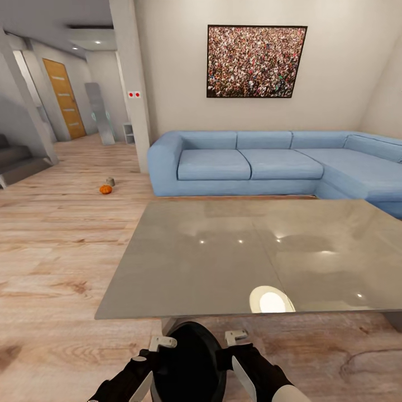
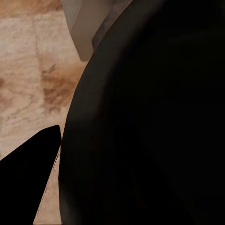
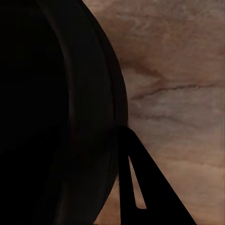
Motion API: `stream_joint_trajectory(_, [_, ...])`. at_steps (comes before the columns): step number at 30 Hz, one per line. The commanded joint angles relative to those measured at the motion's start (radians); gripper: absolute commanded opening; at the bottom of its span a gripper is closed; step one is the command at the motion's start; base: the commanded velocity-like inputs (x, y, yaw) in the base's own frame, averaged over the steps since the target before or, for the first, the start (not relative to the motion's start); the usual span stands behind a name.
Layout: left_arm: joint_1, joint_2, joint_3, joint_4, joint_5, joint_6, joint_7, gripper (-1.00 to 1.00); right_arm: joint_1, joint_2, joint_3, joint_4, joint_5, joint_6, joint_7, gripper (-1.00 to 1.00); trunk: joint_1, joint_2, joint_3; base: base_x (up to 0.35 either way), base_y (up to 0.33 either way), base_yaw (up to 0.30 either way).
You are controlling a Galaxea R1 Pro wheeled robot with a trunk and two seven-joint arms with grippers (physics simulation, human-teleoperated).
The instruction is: Place each of the two pumpkins and all three candles from the living room inside a cabinet in the living room (use any cabinet), then make sure every cabinet is closed, and position the cauldron so it is next to a table in the living room.
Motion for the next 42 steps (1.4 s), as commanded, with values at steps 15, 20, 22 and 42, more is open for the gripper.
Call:
stream_joint_trajectory(15, [-0.001, -0.06, 0.202, 0.0, -0.199, 0.007, -0.015, -1.0, -0.001, 0.0, -0.144, -0.017, 0.157, 0.004, 0.063, -1.0, 0.0, 0.0, -0.001, 0.0, 0.0, 0.0])
stream_joint_trajectory(20, [0.0, -0.078, 0.258, 0.0, -0.258, 0.006, -0.021, -1.0, -0.001, 0.0, -0.178, -0.017, 0.195, 0.003, 0.081, -1.0, 0.0, 0.0, -0.001, 0.0, 0.0, 0.0])
stream_joint_trajectory(22, [0.001, -0.085, 0.281, 0.0, -0.281, 0.005, -0.024, -1.0, -0.001, 0.0, -0.191, -0.017, 0.212, 0.004, 0.089, -1.0, 0.0, 0.0, -0.001, 0.0, 0.0, 0.0])
stream_joint_trajectory(42, [0.003, -0.001, -0.069, 0.0, 0.022, 0.003, 0.011, 1.0, -0.001, 0.0, 0.023, -0.016, -0.042, 0.004, 0.036, 1.0, 0.0, 0.0, -0.001, 0.0, 0.0, 0.0])
